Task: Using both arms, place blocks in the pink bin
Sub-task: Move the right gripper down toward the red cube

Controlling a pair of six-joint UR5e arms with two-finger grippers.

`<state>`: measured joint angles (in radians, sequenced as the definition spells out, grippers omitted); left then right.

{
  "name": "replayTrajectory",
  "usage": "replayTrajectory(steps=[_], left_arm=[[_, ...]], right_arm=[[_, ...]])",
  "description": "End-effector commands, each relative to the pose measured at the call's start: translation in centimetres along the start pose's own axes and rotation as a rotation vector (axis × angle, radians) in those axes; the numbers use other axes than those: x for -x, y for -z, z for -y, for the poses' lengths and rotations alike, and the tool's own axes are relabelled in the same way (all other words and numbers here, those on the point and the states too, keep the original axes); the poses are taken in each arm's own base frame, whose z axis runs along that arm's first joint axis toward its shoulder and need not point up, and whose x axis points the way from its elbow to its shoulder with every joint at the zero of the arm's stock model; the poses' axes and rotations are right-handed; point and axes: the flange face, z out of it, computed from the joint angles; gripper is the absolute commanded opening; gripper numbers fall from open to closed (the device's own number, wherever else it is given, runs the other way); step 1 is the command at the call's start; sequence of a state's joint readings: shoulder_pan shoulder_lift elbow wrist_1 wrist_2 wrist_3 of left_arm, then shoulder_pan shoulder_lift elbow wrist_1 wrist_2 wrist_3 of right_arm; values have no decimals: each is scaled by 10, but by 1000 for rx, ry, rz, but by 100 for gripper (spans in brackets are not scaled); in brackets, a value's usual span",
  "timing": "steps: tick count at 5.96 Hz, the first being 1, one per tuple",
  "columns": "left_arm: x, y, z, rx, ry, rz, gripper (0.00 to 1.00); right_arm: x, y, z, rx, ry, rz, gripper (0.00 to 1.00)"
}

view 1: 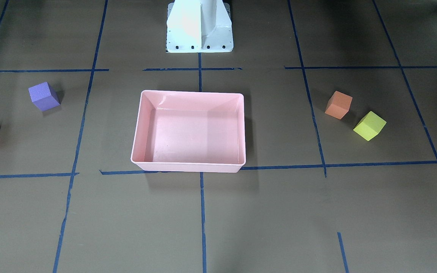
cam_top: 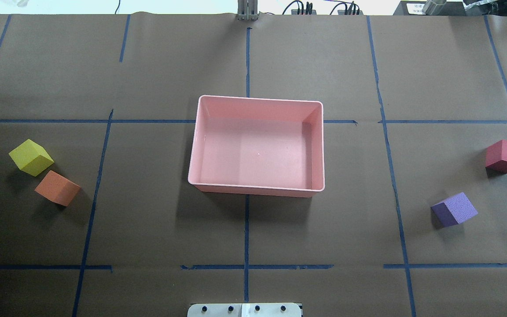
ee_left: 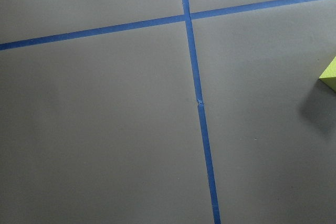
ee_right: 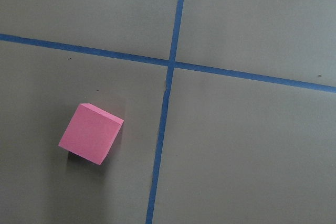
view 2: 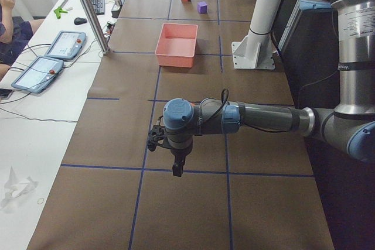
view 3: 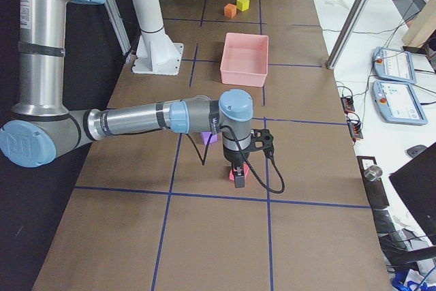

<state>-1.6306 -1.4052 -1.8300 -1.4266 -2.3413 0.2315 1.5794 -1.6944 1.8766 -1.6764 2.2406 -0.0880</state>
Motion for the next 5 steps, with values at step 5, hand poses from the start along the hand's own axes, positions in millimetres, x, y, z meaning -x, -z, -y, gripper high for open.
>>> replayTrajectory(steps=[5], left_arm=[[-7, 6, 8, -17, -27, 3, 100]], right_arm=[[70, -22, 35, -82, 175, 37, 100]])
